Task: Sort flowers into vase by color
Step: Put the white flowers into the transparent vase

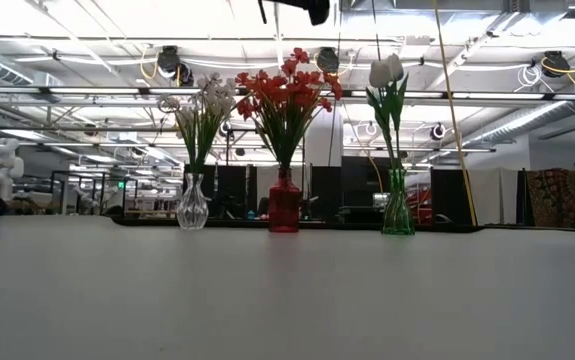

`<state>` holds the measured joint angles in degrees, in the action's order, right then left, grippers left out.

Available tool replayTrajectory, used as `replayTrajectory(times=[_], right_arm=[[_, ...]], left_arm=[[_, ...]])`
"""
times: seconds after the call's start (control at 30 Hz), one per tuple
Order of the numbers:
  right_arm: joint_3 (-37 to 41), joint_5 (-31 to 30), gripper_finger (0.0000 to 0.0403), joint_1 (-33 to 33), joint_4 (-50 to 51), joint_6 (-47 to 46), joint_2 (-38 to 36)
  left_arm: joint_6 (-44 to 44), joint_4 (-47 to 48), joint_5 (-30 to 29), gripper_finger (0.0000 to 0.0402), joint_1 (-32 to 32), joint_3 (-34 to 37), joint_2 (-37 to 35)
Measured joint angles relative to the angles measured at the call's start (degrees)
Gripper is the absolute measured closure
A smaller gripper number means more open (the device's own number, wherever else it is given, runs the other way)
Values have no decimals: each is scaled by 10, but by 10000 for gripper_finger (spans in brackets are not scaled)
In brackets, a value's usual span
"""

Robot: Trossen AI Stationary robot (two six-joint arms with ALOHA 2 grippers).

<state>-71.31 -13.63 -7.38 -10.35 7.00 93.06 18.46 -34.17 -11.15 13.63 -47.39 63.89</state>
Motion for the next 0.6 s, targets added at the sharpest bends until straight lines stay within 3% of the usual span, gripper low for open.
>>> replayTrajectory(times=[0.2,0.37,0.6], right_arm=[[0,-4,400,4,18,-3,0],[0,-32,400,3,34,-4,0],[0,-31,393,3,34,-4,0]], left_arm=[[17,19,-24,164,0,-1,-8],[29,88,-76,200,0,-1,-48],[28,139,-63,267,-1,-1,-90]])
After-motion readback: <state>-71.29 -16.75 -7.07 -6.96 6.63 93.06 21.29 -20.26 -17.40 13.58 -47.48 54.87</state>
